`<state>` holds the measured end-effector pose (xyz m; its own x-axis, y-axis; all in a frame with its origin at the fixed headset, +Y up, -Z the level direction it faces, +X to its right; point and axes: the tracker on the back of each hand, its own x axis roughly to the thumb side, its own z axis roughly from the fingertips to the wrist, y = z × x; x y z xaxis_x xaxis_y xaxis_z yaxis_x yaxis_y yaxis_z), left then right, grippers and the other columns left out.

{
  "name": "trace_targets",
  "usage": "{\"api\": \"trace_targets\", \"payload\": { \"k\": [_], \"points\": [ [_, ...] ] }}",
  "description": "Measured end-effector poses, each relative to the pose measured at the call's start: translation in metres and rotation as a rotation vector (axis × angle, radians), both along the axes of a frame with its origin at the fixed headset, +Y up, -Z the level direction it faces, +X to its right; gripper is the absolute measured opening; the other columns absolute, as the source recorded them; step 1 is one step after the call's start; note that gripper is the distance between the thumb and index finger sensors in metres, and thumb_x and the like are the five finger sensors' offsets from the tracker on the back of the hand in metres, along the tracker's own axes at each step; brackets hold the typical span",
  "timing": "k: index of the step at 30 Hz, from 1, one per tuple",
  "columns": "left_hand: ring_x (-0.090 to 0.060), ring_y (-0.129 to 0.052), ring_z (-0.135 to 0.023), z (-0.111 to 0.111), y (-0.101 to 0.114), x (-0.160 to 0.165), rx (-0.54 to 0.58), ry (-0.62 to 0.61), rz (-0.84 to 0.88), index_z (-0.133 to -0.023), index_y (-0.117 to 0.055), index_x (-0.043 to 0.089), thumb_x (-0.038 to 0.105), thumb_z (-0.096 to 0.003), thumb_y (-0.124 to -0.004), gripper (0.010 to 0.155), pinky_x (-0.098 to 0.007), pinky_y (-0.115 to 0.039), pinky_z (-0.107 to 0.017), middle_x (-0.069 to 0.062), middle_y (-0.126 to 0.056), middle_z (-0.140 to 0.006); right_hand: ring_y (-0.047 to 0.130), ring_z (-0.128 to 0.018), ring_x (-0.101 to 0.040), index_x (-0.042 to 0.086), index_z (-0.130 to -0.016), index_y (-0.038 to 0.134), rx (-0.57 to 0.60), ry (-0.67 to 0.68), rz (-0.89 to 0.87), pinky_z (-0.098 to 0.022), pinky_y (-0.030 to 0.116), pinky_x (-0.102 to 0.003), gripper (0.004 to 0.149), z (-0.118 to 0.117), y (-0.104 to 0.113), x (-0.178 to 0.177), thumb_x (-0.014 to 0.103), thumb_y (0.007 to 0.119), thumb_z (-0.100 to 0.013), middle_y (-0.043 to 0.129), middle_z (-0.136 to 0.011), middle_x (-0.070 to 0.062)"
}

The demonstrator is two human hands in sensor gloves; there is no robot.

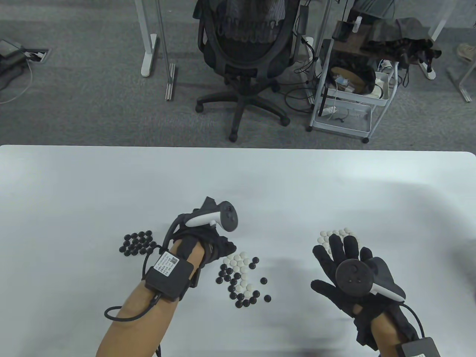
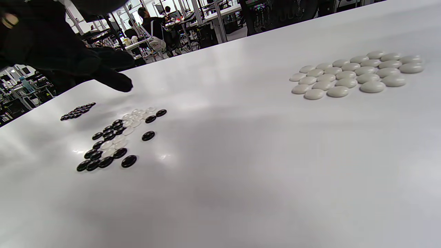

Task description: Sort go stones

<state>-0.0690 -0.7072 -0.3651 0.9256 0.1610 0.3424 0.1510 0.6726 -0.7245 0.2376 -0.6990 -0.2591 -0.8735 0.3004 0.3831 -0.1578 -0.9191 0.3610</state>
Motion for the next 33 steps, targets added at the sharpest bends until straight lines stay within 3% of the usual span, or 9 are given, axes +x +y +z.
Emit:
{"api": "trace_targets", "payload": {
  "k": [7,13,18,22,27,33],
  "points": [
    [-0.06,0.013,-0.094,0.014,-0.02,0.053,-0.018,-0.173,-0.006,-0.118,-0.049,0.026,0.049,-0.0569,-0.044,0.066,-0.084,-0.003,-0.058,-0.031,0.008,-0.116,-0.012,-0.087,-0.058,0.013,-0.113,0.015,-0.009,-0.001,0.001,-0.052,0.003,-0.08,0.079,0.0,-0.001,0.001,0.054,0.05,-0.055,-0.006,-0.107,-0.03],
    [-0.059,0.015,-0.092,0.0,-0.04,0.057,-0.02,-0.129,-0.069,-0.118,-0.043,0.03,0.05,-0.0559,-0.042,0.065,-0.084,-0.001,-0.057,-0.029,0.011,-0.114,-0.012,-0.087,-0.058,0.013,-0.113,0.014,-0.008,0.003,0.001,-0.052,0.003,-0.08,0.079,0.001,0.0,0.0,0.053,0.05,-0.055,-0.006,-0.107,-0.031],
    [-0.059,0.017,-0.092,-0.035,-0.041,0.022,-0.018,0.086,-0.028,-0.118,-0.044,0.03,0.05,-0.0558,-0.041,0.066,-0.083,0.001,-0.057,-0.028,0.014,-0.113,-0.012,-0.087,-0.058,0.013,-0.113,0.014,-0.009,0.003,-0.003,-0.052,0.003,-0.08,0.079,0.001,0.0,0.001,0.054,0.05,-0.055,-0.006,-0.107,-0.031],
    [-0.059,0.018,-0.091,-0.059,-0.039,-0.032,-0.075,0.33,0.024,-0.118,-0.048,0.028,0.05,-0.0558,-0.041,0.066,-0.083,0.002,-0.057,-0.027,0.014,-0.113,-0.012,-0.087,-0.058,0.013,-0.113,0.015,-0.011,0.0,-0.004,-0.052,0.003,-0.08,0.079,0.001,0.0,0.001,0.054,0.05,-0.055,-0.006,-0.107,-0.03],
    [-0.058,0.02,-0.09,-0.063,-0.037,-0.093,-0.072,0.522,-0.006,-0.117,-0.051,0.027,0.05,-0.0557,-0.042,0.066,-0.083,0.003,-0.056,-0.027,0.015,-0.113,-0.012,-0.087,-0.058,0.013,-0.113,0.015,-0.013,-0.003,-0.01,-0.052,0.003,-0.08,0.079,0.001,0.001,0.002,0.054,0.05,-0.055,-0.006,-0.107,-0.03],
    [-0.057,0.022,-0.09,-0.051,-0.033,-0.146,-0.048,0.636,-0.058,-0.117,-0.055,0.025,0.051,-0.0555,-0.042,0.068,-0.083,0.005,-0.055,-0.025,0.016,-0.113,-0.012,-0.087,-0.058,0.013,-0.113,0.015,-0.014,-0.003,-0.002,-0.052,0.003,-0.08,0.079,0.0,0.0,0.001,0.054,0.05,-0.055,-0.006,-0.107,-0.031]
  ]
}}
